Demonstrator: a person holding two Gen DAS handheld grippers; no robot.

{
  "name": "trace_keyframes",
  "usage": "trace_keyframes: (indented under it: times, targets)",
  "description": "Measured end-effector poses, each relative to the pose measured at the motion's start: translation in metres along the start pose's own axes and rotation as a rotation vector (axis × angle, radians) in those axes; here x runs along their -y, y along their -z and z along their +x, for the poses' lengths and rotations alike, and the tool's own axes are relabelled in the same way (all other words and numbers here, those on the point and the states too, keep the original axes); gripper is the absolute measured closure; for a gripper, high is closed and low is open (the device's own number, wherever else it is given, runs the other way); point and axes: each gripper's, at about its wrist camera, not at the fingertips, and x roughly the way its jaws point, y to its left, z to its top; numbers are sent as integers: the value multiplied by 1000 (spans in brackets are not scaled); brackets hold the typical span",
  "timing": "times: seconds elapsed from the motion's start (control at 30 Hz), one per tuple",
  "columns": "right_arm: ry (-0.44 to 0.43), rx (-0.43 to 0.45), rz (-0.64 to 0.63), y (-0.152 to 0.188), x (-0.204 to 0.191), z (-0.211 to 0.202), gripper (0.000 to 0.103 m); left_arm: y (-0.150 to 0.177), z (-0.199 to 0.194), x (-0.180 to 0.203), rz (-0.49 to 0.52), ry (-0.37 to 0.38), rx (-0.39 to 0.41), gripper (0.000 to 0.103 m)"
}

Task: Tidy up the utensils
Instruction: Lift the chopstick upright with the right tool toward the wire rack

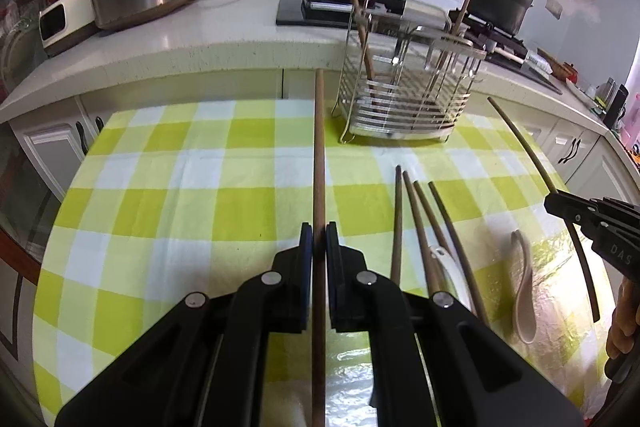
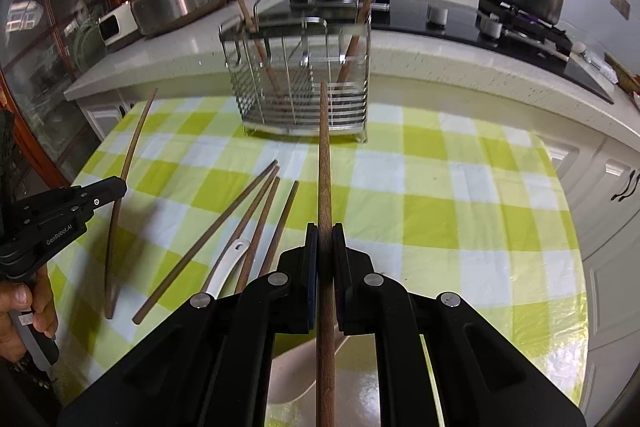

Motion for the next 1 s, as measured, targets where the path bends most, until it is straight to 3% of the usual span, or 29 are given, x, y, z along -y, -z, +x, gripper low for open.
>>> trace_keyframes:
  times: [0.63, 1.0]
  targets:
    - [25, 111, 18, -6, 15, -50, 94, -12, -50, 20, 24, 5, 114, 96]
    - [12, 101, 35, -4, 22, -52, 93, -13, -57, 26, 35, 11, 127, 96]
